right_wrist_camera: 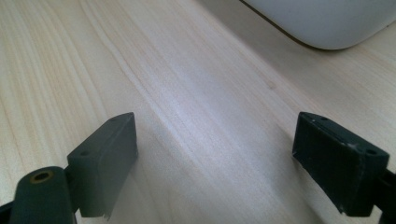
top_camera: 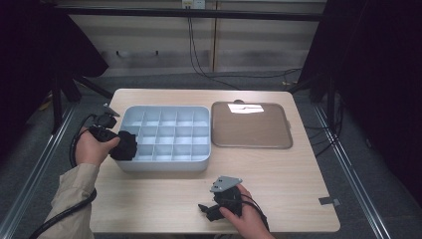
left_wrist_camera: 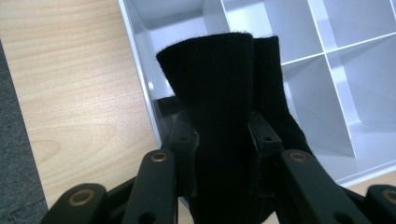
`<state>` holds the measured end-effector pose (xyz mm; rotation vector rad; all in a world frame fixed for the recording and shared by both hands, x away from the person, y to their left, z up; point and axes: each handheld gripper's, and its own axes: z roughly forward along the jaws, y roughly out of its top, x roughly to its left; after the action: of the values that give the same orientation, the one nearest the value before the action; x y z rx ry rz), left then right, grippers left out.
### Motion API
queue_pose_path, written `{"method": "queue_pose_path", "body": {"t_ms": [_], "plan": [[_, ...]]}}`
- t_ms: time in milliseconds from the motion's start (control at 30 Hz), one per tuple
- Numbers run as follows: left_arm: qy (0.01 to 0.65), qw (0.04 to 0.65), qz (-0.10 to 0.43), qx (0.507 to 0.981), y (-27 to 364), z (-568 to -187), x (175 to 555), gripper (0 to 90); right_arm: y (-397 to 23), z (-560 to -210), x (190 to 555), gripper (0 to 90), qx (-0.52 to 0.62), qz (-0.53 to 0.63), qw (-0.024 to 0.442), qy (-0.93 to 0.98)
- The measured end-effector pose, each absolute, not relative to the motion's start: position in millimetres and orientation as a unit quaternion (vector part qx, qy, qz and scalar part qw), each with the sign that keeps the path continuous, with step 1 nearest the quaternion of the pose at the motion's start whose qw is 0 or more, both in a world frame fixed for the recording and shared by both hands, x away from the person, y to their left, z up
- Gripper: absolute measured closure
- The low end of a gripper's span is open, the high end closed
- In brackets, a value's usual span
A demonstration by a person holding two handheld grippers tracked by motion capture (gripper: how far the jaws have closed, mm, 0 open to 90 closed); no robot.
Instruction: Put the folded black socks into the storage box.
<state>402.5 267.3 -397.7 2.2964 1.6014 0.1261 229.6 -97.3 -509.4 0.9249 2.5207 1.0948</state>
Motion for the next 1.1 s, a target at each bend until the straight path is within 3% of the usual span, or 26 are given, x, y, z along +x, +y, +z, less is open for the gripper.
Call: {"method": "queue_pose_path", "body": {"t_ms": [1100], "plan": [[0.560, 0.145, 0.059, 0.814, 261.5, -408.5, 402.8, 69.2, -97.3, -509.4, 229.4, 13.7, 0.317, 0.375, 0.120, 0.863]]}}
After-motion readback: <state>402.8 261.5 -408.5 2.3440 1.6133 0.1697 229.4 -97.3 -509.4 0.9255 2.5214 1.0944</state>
